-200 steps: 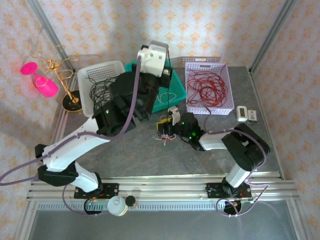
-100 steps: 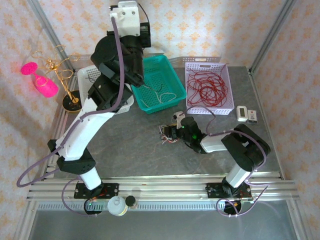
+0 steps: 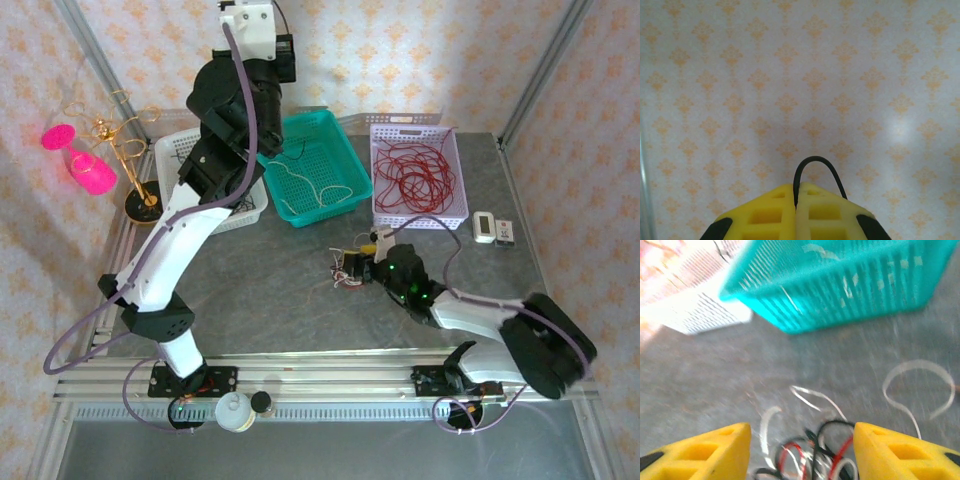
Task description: Untangle the cables
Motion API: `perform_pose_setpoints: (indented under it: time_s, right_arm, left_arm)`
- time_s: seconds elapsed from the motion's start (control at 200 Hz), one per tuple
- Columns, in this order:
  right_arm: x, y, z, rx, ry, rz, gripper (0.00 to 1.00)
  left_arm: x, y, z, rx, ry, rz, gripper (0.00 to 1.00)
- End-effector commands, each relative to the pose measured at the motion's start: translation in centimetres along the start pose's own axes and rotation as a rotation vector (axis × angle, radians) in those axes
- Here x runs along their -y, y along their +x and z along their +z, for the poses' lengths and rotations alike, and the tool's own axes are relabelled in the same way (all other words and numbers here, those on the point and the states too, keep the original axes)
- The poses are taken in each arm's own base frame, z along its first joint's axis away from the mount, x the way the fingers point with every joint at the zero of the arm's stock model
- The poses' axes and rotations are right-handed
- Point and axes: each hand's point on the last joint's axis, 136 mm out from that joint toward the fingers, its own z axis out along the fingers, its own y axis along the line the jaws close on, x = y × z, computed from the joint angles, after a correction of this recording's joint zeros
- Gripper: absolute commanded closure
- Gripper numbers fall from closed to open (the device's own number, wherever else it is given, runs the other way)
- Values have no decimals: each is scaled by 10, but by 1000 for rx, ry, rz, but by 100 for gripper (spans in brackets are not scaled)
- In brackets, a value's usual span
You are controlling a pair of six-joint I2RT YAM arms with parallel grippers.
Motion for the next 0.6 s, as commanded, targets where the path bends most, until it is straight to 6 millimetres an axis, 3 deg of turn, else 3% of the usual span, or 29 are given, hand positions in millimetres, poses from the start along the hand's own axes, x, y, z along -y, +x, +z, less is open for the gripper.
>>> perform_pose_setpoints:
  time_s: [0.0,0.24,0.395,0.596]
  right_arm:
    - [-25,-66,-14,123,-30,-94,39]
    - [-96,-155,-26,187,-323,-205,38]
    - [-99,-161,-8,139,-360,-176,39]
    - [-80,-131,-1,99,-316,-108,41]
  left_arm:
    - [8,5,-5,-12,75,-26,100]
    - [24,30,-15,-96,196,-19,100]
    - [1,30,-15,-99,84,43,100]
    - [-35,14,-15,-63,-100,154,100]
